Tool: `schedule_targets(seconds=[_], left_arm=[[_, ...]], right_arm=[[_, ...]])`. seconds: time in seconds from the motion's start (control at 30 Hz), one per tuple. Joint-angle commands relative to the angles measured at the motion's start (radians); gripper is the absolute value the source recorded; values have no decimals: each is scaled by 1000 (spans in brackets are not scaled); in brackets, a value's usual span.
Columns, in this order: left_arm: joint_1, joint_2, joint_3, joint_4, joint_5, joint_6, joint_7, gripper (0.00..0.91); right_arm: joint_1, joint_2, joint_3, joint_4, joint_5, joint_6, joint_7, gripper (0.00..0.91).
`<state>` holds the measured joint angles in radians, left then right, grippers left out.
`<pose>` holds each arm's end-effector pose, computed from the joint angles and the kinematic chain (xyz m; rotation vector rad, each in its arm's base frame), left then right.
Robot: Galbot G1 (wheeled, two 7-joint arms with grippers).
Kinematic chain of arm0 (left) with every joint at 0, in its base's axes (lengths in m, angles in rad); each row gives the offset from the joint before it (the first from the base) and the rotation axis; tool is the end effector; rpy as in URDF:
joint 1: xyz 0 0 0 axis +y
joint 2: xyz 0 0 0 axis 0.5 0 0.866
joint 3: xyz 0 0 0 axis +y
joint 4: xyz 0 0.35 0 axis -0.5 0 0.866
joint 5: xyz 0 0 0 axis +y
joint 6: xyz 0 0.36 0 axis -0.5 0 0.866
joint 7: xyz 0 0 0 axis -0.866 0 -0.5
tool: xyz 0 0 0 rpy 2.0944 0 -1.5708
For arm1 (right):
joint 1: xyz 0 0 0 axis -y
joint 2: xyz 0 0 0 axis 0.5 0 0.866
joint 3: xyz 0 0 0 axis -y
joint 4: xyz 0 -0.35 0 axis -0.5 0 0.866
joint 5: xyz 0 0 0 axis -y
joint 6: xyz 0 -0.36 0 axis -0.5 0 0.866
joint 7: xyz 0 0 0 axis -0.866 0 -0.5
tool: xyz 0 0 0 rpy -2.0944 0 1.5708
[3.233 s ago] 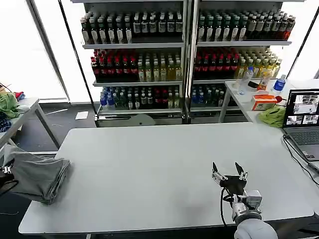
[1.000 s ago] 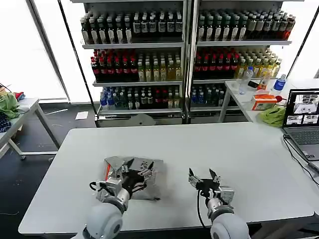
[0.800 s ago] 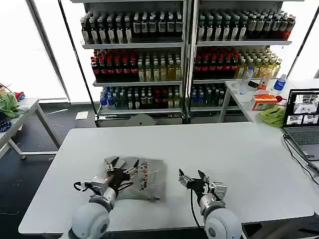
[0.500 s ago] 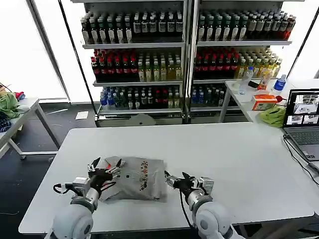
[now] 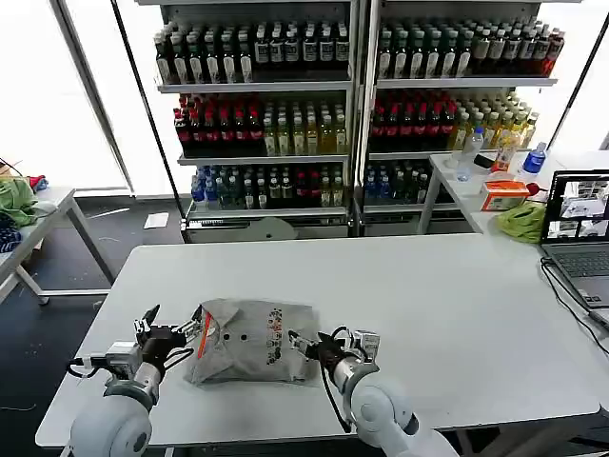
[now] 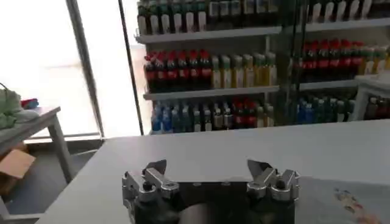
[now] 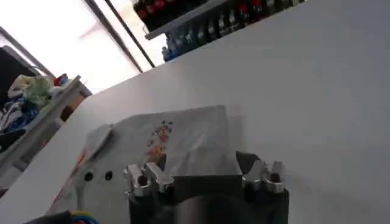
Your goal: Fold and organize the clothes.
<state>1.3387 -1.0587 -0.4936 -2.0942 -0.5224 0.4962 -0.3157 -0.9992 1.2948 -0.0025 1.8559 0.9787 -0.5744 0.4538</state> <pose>0.2546 0.0752 -0.2359 0.0410 -2.8050 -0.0915 0.3122 0.0991 -0.2719 0.4906 -2.3896 -0.5011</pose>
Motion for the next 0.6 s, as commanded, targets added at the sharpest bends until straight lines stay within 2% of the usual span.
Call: schedule_targets(seconds=[0.03,0.27,0.6], left_arm=[[24,3,-33,-8,-9,4,-4,907],[20,-6,-27,-4,-9,7,-6,907],[25,-7,-43,-11,-14,6,-8,907]], right_arm=[[17,-1,-10,-32,37,-4,12,0],[0,-9,1,-10,-14,-3,-21,0],[3,-17,13,-14,-22,-4,-20,0]])
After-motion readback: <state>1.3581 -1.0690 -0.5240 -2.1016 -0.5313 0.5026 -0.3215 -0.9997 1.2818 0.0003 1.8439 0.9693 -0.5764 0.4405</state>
